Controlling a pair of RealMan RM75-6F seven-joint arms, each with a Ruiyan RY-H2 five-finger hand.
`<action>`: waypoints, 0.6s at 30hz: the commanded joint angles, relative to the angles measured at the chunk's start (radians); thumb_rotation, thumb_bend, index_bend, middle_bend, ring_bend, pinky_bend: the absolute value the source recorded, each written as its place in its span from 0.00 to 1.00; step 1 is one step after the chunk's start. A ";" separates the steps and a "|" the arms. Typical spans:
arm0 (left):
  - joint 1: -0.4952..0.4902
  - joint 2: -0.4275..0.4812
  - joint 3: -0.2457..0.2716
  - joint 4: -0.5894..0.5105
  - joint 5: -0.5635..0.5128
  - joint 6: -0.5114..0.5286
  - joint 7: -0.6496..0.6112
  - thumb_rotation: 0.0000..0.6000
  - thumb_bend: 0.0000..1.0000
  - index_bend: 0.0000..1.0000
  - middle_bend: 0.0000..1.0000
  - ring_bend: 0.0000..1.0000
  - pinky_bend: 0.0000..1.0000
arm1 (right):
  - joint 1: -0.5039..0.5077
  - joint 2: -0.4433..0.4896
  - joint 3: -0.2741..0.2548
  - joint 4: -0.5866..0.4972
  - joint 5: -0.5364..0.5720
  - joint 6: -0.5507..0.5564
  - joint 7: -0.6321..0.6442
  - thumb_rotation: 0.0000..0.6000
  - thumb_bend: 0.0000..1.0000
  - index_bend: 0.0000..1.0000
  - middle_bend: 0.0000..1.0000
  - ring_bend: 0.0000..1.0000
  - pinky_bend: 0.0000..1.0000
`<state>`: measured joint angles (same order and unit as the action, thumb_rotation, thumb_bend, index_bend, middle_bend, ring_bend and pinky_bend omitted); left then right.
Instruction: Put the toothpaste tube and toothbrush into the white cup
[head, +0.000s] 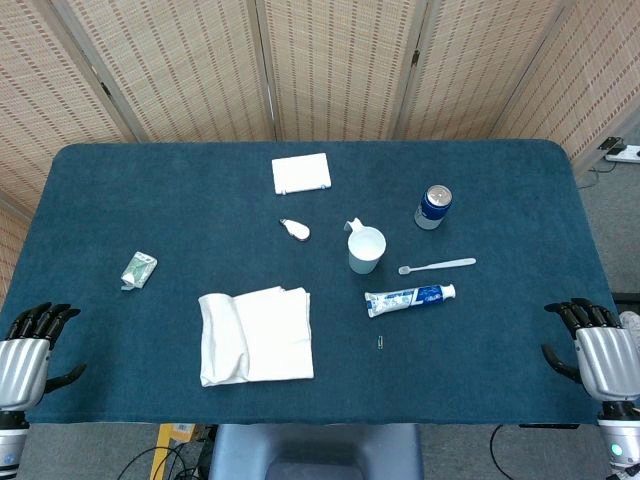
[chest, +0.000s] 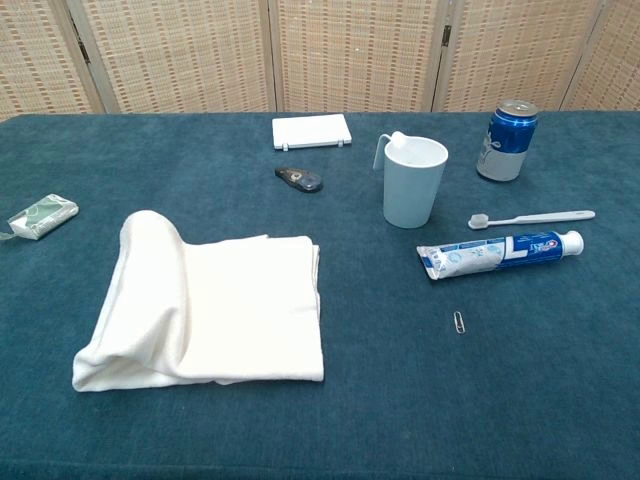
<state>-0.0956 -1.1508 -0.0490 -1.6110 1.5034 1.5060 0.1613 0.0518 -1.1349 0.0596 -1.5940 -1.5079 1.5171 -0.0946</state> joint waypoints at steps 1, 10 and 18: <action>-0.001 0.002 0.003 -0.006 -0.006 -0.007 0.006 1.00 0.19 0.25 0.23 0.15 0.19 | 0.000 0.001 0.000 0.000 -0.001 0.000 0.001 1.00 0.18 0.31 0.35 0.22 0.28; 0.004 0.001 0.003 -0.010 -0.003 0.003 0.005 1.00 0.19 0.25 0.23 0.15 0.19 | 0.002 0.005 -0.001 0.000 -0.011 0.000 0.010 1.00 0.18 0.31 0.36 0.23 0.28; 0.008 0.005 0.003 -0.014 -0.008 0.005 0.001 1.00 0.19 0.25 0.23 0.15 0.19 | 0.029 0.014 0.002 -0.011 -0.033 -0.027 0.005 1.00 0.18 0.31 0.36 0.23 0.28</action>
<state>-0.0876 -1.1456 -0.0457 -1.6250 1.4951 1.5106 0.1624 0.0763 -1.1224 0.0604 -1.6020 -1.5377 1.4946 -0.0876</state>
